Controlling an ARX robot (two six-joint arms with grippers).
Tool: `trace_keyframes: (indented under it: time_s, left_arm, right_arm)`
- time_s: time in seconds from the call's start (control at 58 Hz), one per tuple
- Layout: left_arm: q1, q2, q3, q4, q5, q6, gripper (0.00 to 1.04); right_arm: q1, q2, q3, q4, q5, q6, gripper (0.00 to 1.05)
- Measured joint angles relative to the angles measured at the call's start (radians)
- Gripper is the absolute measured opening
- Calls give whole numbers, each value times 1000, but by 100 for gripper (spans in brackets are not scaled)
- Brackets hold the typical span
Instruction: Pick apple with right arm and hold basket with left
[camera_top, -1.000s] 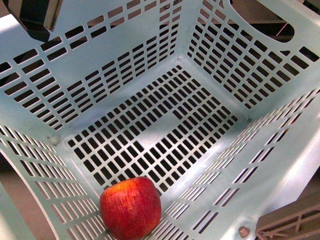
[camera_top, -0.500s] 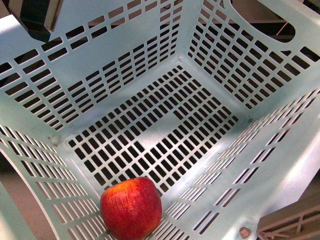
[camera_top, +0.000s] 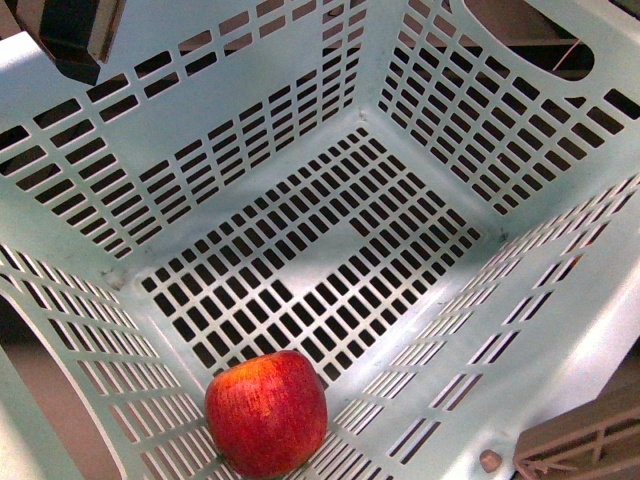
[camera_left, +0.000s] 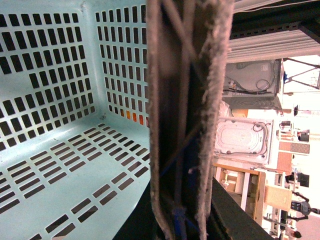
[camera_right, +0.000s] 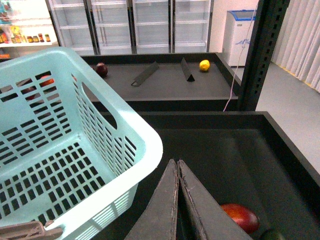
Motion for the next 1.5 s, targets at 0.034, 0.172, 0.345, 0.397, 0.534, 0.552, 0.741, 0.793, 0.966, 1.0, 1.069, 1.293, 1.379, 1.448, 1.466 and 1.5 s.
trace_keyframes:
  time_s: [0.034, 0.172, 0.345, 0.397, 0.534, 0.552, 0.741, 0.793, 0.966, 1.0, 1.069, 1.293, 1.379, 1.448, 1.466, 1.5]
  left_arm:
    - [0, 0, 0, 0, 0, 0, 8]
    - [0, 0, 0, 0, 0, 0, 8]
    - [0, 0, 0, 0, 0, 0, 8]
    - [0, 0, 0, 0, 0, 0, 8]
    - [0, 0, 0, 0, 0, 0, 8]
    - [0, 0, 0, 0, 0, 0, 8]
    - [-24, 59, 81, -70, -398, -124, 8]
    - [-14, 71, 92, -67, -411, -112, 8]
    - [51, 79, 96, -39, -328, -180, 8]
    - [69, 78, 96, -33, -319, -202, 8]
    - [112, 75, 95, -24, -300, -248, 8]
    - [320, 40, 84, -17, -283, -293, 8]
    - [388, 25, 69, -10, -279, -293, 8]
    - [445, 20, 44, 4, -272, -293, 8]
    - [452, 20, 39, 6, -270, -294, 8]
    - [472, 20, 24, 16, -267, -296, 8]
  right_arm:
    - [0, -3, 0, -2, 0, 0, 2]
    - [0, -5, 0, -4, 1, 0, 2]
    - [0, -6, 0, -5, 1, 0, 23]
    - [0, -6, 0, -5, 1, 0, 32]
    - [0, -6, 0, -5, 1, 0, 55]
    - [0, -6, 0, -5, 1, 0, 57]
    - [0, -7, 0, -6, 0, 0, 97]
    - [0, -7, 0, -6, 1, 0, 96]
    - [0, -8, 0, -6, 0, 0, 96]
    - [0, -7, 0, -6, 0, 0, 96]
    - [0, -8, 0, -6, 1, 0, 96]
    - [0, -8, 0, -6, 0, 0, 96]
    - [0, -8, 0, -6, 0, 0, 96]
    - [0, -8, 0, -6, 0, 0, 96]
    - [0, -8, 0, -6, 0, 0, 96]
    - [0, -8, 0, -6, 0, 0, 96]
